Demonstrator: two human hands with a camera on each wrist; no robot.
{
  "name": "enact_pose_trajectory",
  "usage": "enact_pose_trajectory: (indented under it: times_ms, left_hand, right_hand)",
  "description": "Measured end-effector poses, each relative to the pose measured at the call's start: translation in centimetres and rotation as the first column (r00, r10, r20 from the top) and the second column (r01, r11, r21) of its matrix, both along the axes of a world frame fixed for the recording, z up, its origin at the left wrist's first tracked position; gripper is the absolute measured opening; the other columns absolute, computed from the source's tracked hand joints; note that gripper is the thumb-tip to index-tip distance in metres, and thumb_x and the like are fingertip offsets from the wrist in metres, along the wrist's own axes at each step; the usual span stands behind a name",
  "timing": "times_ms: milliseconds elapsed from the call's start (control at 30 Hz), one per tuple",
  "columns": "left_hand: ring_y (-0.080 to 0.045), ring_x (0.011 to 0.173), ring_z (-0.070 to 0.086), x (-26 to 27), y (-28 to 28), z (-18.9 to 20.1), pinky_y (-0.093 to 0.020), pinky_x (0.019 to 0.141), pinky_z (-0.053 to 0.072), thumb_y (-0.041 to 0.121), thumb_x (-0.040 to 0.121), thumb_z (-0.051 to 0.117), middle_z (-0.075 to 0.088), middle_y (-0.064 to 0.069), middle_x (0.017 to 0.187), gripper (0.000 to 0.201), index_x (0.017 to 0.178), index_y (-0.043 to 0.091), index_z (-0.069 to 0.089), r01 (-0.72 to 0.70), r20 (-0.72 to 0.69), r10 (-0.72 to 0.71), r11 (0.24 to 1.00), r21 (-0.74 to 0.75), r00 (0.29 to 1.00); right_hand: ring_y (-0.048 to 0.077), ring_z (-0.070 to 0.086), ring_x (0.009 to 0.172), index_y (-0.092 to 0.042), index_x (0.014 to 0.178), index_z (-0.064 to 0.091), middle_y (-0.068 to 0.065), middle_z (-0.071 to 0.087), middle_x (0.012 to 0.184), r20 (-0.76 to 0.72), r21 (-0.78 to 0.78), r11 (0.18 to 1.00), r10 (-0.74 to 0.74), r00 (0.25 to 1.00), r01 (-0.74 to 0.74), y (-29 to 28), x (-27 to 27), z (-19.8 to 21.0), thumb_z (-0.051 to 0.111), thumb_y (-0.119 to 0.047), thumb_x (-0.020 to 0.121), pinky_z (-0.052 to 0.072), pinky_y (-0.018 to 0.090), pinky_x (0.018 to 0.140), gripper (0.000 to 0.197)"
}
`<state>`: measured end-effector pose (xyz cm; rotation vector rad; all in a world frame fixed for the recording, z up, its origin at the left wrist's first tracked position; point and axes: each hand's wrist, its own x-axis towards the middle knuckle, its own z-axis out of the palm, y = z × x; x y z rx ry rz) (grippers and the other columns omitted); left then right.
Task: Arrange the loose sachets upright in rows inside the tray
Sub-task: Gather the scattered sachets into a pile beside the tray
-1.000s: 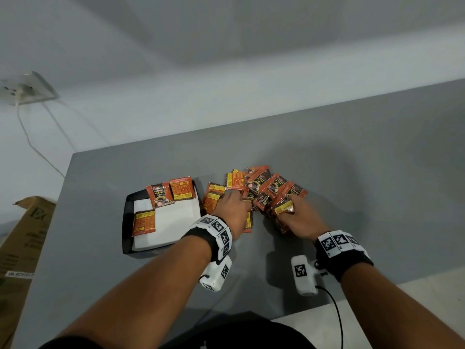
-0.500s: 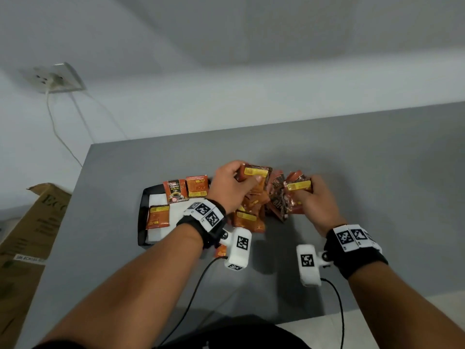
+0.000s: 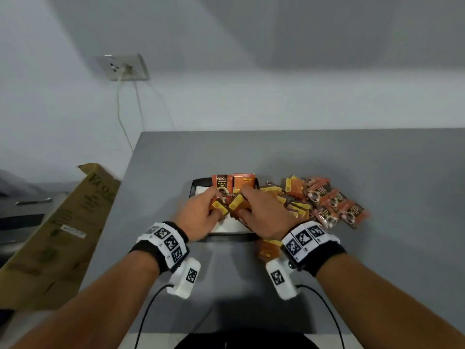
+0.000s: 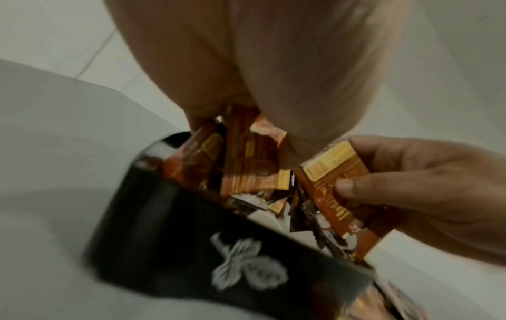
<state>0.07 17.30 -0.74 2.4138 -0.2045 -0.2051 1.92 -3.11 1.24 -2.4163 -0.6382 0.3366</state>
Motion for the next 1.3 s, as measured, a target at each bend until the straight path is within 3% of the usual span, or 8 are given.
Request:
enact_pose_trajectory:
  times_ms: [133, 267, 467, 633, 800, 1000, 1167, 1300]
  left_hand:
    - [-0.006, 0.071, 0.052, -1.6, 0.8, -1.2, -0.031, 0.065, 0.044, 0.019, 0.086, 0.059, 0.059, 0.009, 0.083, 0.019, 0.099, 0.029, 0.049, 0.060, 0.030, -0.063, 0.994, 0.094, 0.998]
    - [-0.012, 0.096, 0.057, -1.8, 1.5, -1.6, -0.029, 0.081, 0.050, 0.041, 0.082, 0.066, 0.062, 0.007, 0.110, 0.044, 0.122, 0.028, 0.053, 0.172, 0.018, -0.183, 0.950, 0.261, 0.983]
    - [-0.013, 0.082, 0.059, -1.7, 1.6, -1.5, -0.028, 0.067, 0.049, 0.065, 0.076, 0.056, 0.062, 0.010, 0.098, 0.049, 0.109, 0.028, 0.054, 0.229, -0.002, -0.258, 0.854, 0.467, 0.966]
    - [-0.017, 0.088, 0.061, -1.6, 1.4, -1.3, -0.032, 0.069, 0.052, 0.048, 0.084, 0.060, 0.063, 0.005, 0.104, 0.038, 0.112, 0.025, 0.053, 0.246, -0.044, -0.264, 0.814, 0.526, 0.964]
    - [-0.016, 0.095, 0.061, -1.6, 1.7, -1.5, -0.033, 0.090, 0.045, 0.055, 0.077, 0.056, 0.066, 0.009, 0.102, 0.040, 0.106, 0.027, 0.059, 0.244, 0.026, -0.318, 0.773, 0.585, 0.948]
    - [-0.017, 0.093, 0.062, -2.3, 1.5, -2.1, -0.034, 0.089, 0.046, 0.052, 0.080, 0.057, 0.067, 0.007, 0.102, 0.039, 0.109, 0.026, 0.054, 0.219, 0.052, -0.297, 0.803, 0.555, 0.954]
    - [-0.014, 0.090, 0.064, -2.6, 1.3, -2.2, -0.032, 0.096, 0.044, 0.059, 0.077, 0.054, 0.069, 0.010, 0.096, 0.042, 0.106, 0.028, 0.058, 0.168, 0.080, -0.255, 0.812, 0.559, 0.964]
    - [-0.015, 0.084, 0.064, -2.6, 1.4, -1.7, -0.031, 0.089, 0.045, 0.060, 0.075, 0.055, 0.069, 0.011, 0.090, 0.041, 0.101, 0.028, 0.060, 0.141, 0.090, -0.226, 0.825, 0.547, 0.970]
  right_hand:
    - [0.024, 0.057, 0.100, -0.023, 0.113, 0.051, 0.002, 0.059, 0.108, 0.024, -0.289, 0.949, 0.143, 0.989, -0.130, 1.5, -0.7, -1.2, 0.049, -0.025, 0.097, 0.047, 0.043, 0.091, 0.017]
    - [0.021, 0.053, 0.115, -0.028, 0.135, 0.043, -0.001, 0.060, 0.124, -0.042, -0.324, 0.931, 0.166, 0.985, -0.171, 1.7, -1.2, -1.3, 0.055, -0.042, 0.095, 0.037, 0.046, 0.109, 0.044]
    - [0.020, 0.053, 0.118, -0.028, 0.139, 0.034, -0.002, 0.059, 0.129, 0.018, -0.392, 0.912, 0.142, 0.990, -0.123, 1.4, -2.0, -2.4, 0.054, -0.053, 0.093, 0.032, 0.045, 0.111, 0.057]
    - [0.023, 0.046, 0.127, -0.022, 0.149, 0.026, 0.001, 0.052, 0.141, 0.075, -0.406, 0.908, 0.149, 0.986, -0.107, 2.1, -2.3, -2.8, 0.053, -0.043, 0.094, 0.027, 0.048, 0.112, 0.064]
    - [0.023, 0.044, 0.119, -0.019, 0.142, 0.039, 0.002, 0.055, 0.136, 0.093, -0.494, 0.858, 0.211, 0.973, -0.138, 2.2, -2.4, -2.5, 0.049, -0.040, 0.093, 0.030, 0.047, 0.106, 0.054]
    - [0.027, 0.044, 0.126, -0.016, 0.151, 0.027, 0.006, 0.049, 0.142, 0.125, -0.524, 0.845, 0.197, 0.972, -0.103, 2.3, -3.0, -2.8, 0.051, -0.044, 0.092, 0.029, 0.049, 0.108, 0.070]
    - [0.024, 0.047, 0.121, -0.019, 0.145, 0.034, 0.002, 0.053, 0.137, 0.099, -0.492, 0.861, 0.199, 0.975, -0.126, 1.8, -3.1, -2.9, 0.052, -0.047, 0.091, 0.029, 0.047, 0.107, 0.063]
    - [0.023, 0.049, 0.119, -0.020, 0.142, 0.038, 0.000, 0.055, 0.135, 0.102, -0.465, 0.877, 0.189, 0.977, -0.121, 1.5, -3.2, -3.1, 0.048, -0.047, 0.094, 0.029, 0.047, 0.106, 0.056]
